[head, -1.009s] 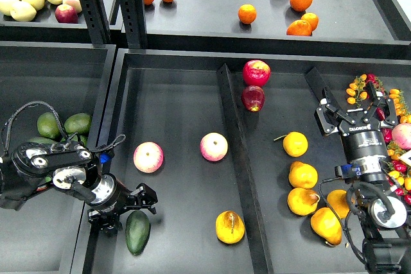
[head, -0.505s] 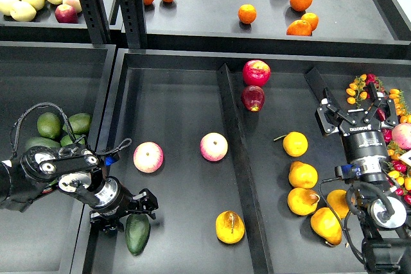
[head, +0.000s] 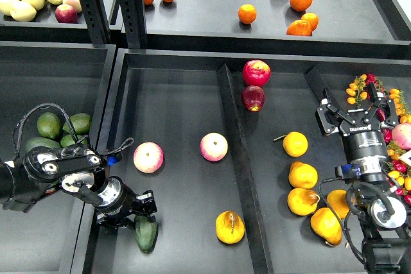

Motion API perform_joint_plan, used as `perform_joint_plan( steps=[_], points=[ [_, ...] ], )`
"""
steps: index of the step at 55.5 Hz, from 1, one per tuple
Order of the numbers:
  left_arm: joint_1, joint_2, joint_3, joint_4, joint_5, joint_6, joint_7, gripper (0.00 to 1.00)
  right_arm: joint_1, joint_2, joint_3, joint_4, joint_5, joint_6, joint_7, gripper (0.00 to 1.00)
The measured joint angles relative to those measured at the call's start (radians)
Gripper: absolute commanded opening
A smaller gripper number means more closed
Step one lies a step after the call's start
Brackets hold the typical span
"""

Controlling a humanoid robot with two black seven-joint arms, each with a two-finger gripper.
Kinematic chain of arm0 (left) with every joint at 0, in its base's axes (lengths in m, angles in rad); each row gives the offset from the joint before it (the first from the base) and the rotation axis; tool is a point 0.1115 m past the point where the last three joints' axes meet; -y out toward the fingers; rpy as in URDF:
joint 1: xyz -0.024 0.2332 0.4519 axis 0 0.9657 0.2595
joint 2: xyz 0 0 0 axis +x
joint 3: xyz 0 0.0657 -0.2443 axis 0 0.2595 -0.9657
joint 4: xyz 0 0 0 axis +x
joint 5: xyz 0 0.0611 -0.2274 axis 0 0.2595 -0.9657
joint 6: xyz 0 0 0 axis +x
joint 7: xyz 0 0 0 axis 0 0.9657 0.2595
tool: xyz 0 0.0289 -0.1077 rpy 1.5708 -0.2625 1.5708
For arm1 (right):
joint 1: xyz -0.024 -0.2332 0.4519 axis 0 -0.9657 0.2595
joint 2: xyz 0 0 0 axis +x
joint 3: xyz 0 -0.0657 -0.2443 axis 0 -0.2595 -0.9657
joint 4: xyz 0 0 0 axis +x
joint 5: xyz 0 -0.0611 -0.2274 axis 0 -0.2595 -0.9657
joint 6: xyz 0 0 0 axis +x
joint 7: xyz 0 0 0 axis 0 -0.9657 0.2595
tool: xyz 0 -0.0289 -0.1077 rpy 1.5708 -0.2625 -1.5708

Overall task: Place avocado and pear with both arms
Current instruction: 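Close the left gripper around the avocado, then carry the avocado into the avocado bin and open the left gripper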

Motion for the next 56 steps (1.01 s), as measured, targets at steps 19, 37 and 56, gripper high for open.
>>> perform_joint_plan(
  steps=[19,37,56],
  points=[
    [0.003,-0.003,-0.043,0.015,0.039,0.000,0.001,0.19,0.002,0.000,0.000,-0.005,0.000,0.000,0.000,1.00],
    [-0.035,0.005,-0.060,0.009,0.028,0.000,0.000,0.19,0.002,0.000,0.000,-0.008,0.000,0.000,-0.002,1.00],
    [-0.182,0.156,-0.085,-0.064,-0.075,0.000,0.000,0.19,0.004,-0.002,-0.001,-0.007,0.002,0.000,-0.002,1.00]
  ],
)
